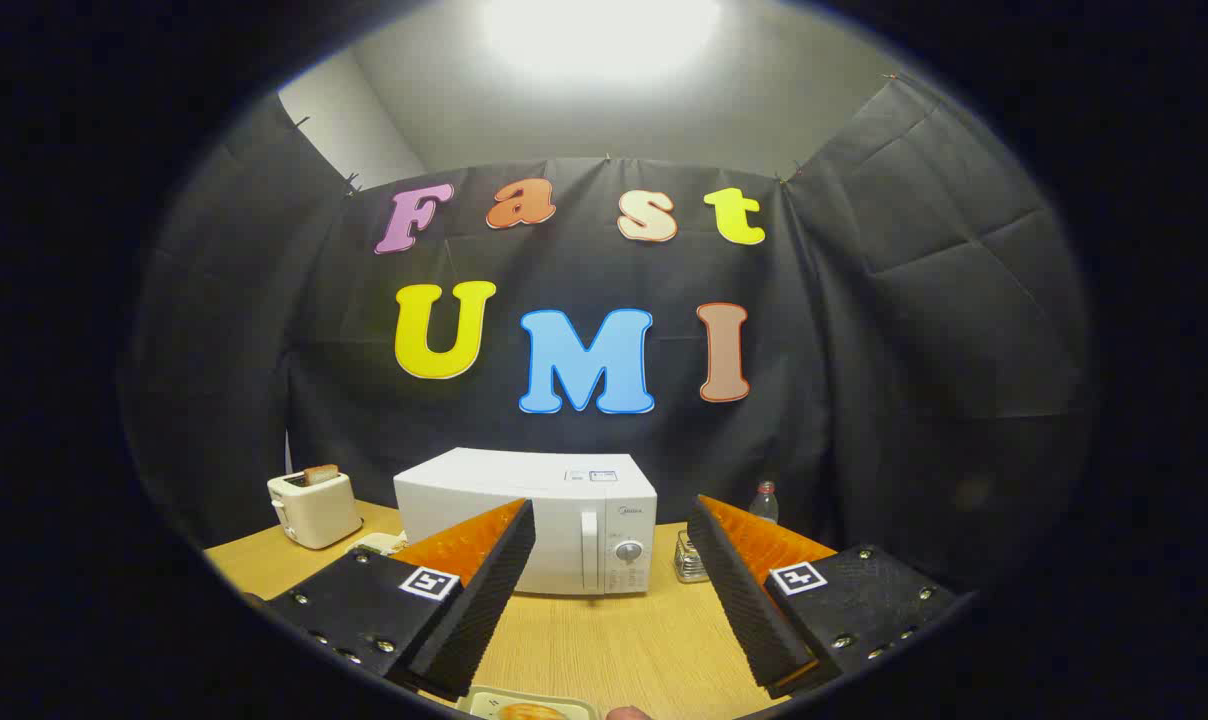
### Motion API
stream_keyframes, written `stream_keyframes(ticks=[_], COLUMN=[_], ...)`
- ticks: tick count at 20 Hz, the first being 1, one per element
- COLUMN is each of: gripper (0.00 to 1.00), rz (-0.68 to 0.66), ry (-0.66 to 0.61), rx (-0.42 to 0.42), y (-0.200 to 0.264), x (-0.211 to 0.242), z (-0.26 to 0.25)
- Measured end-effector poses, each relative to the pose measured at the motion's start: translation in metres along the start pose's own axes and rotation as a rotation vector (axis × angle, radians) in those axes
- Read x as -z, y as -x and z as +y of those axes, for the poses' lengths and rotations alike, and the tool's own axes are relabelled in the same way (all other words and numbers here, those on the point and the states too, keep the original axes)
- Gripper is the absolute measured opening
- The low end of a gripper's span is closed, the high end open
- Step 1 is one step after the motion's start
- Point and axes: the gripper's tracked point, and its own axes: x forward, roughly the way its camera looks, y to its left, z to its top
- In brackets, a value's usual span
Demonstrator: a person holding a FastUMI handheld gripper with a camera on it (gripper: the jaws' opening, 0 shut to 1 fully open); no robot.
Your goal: Open the microwave, put the food inside, and close the microwave door.
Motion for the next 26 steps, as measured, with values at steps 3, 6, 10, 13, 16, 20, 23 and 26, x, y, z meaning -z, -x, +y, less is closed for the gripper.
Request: stream_keyframes(ticks=[3, 6, 10, 13, 16, 20, 23, 26], gripper=[0.97, 0.97, 0.97, 0.97, 0.97, 0.97, 0.97, 0.97], rz=[-0.006, 0.001, -0.001, 0.003, -0.013, -0.011, -0.013, -0.008], ry=[-0.003, -0.010, -0.016, -0.019, -0.018, -0.010, -0.003, 0.007], rx=[-0.001, -0.004, -0.016, -0.018, -0.015, -0.010, -0.013, -0.022], y=[0.001, 0.003, 0.008, 0.011, 0.015, 0.019, 0.019, 0.014], x=[-0.001, 0.001, 0.002, 0.001, -0.005, -0.005, -0.007, -0.004], z=[0.001, 0.000, 0.000, 0.000, -0.003, -0.005, -0.004, -0.003])
